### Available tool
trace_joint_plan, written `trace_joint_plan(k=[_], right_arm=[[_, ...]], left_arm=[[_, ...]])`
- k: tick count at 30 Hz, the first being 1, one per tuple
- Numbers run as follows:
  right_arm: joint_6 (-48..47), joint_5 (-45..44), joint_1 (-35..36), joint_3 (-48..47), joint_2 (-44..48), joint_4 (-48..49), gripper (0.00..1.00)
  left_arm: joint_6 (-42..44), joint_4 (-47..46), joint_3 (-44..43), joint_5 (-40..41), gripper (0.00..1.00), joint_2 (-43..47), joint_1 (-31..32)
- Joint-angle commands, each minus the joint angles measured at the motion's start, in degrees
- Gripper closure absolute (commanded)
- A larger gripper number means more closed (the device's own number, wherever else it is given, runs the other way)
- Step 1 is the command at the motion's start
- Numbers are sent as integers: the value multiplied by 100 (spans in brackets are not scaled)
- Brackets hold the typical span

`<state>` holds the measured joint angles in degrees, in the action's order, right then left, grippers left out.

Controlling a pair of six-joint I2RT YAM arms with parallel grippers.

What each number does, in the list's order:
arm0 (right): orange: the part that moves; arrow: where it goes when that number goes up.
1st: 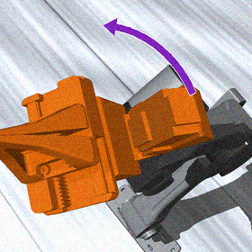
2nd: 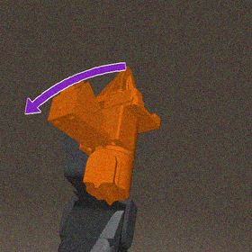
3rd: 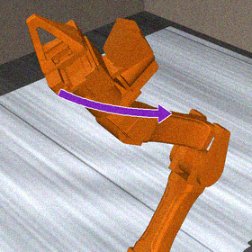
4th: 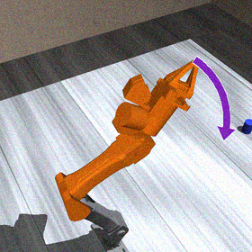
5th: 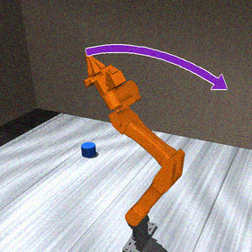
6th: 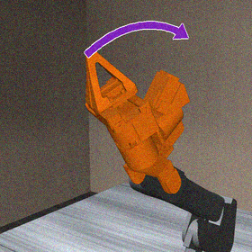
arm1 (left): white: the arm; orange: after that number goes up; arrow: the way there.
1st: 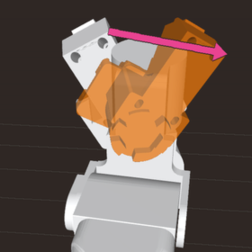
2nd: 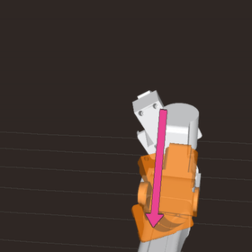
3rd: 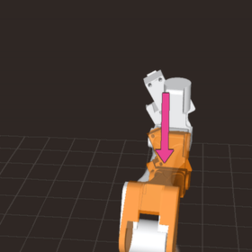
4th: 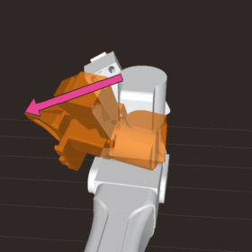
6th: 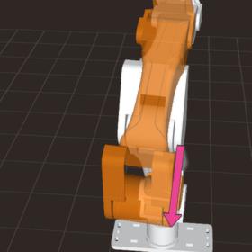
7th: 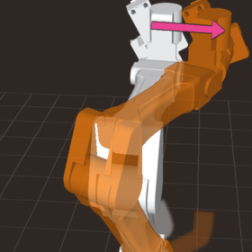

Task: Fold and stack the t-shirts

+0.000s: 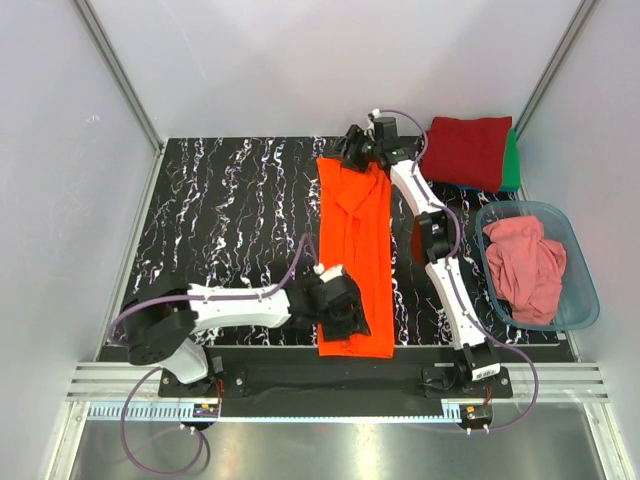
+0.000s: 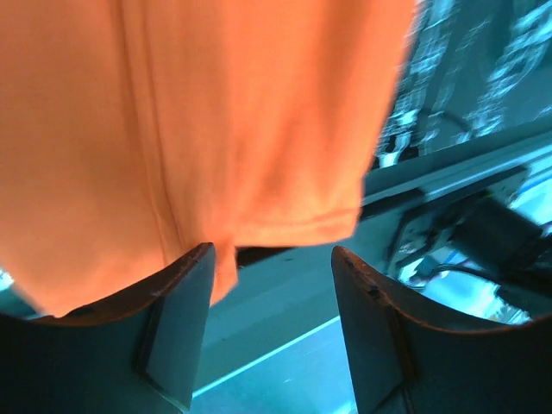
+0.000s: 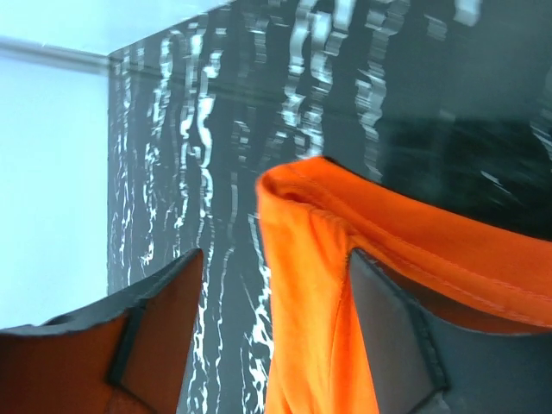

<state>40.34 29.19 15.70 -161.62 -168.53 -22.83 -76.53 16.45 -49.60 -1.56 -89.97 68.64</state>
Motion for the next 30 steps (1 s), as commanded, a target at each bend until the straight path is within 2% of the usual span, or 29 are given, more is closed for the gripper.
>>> trace_joint_plan(k=[1,4,8,9,10,11,13,14,15,16,17,19,20,21,26,30], right_arm=[[-368,113,161,-81,425,867,23],[-771,87,126,191,934,807,13],[-1273,-316,100,1620,2216,693,2],[-1361,-457,108,1877,2802,431,0],[-1492,-710,108,2167,3121,307,0],[-1537,-870,108,2927,3472,70,0],[-1573,-1447,108,3957,4649,-46,0],[-1547,-1608,108,5129,5062,-46,0],[-1477,-1792,108,5750,5876,-55,0],[-1137,-2072,108,6339,6258,-72,0],[-1020,-2101,117,7450,6636,-133,0],[-574,-2224,126,8432,7612,-335,0],[-432,-2268,187,9341,7903,-467,1],[-213,-2312,231,9777,8445,-503,2],[465,-2505,819,11850,9653,-697,8],[1176,-2576,1250,12856,10548,-802,16]], left_arm=[[402,1307,-778,1155,38,647,18],[613,1738,-911,1543,38,1015,18],[718,1967,-508,1869,38,1666,35],[745,1976,-280,1940,37,1798,35],[771,1976,-173,2054,37,2060,27],[858,1976,-68,2098,37,2167,26],[982,1976,161,2221,36,2413,26],[1043,1976,231,2248,36,2467,26],[1044,1976,371,2274,36,2537,18],[1026,1968,451,2283,36,2624,26],[965,1933,547,2292,36,2669,35],[895,1863,811,2257,37,2748,35],[860,1740,899,2231,37,2783,35],[842,1669,1083,2222,37,2827,44],[728,810,1716,1774,38,2986,53],[561,211,2261,1545,39,2968,132]])
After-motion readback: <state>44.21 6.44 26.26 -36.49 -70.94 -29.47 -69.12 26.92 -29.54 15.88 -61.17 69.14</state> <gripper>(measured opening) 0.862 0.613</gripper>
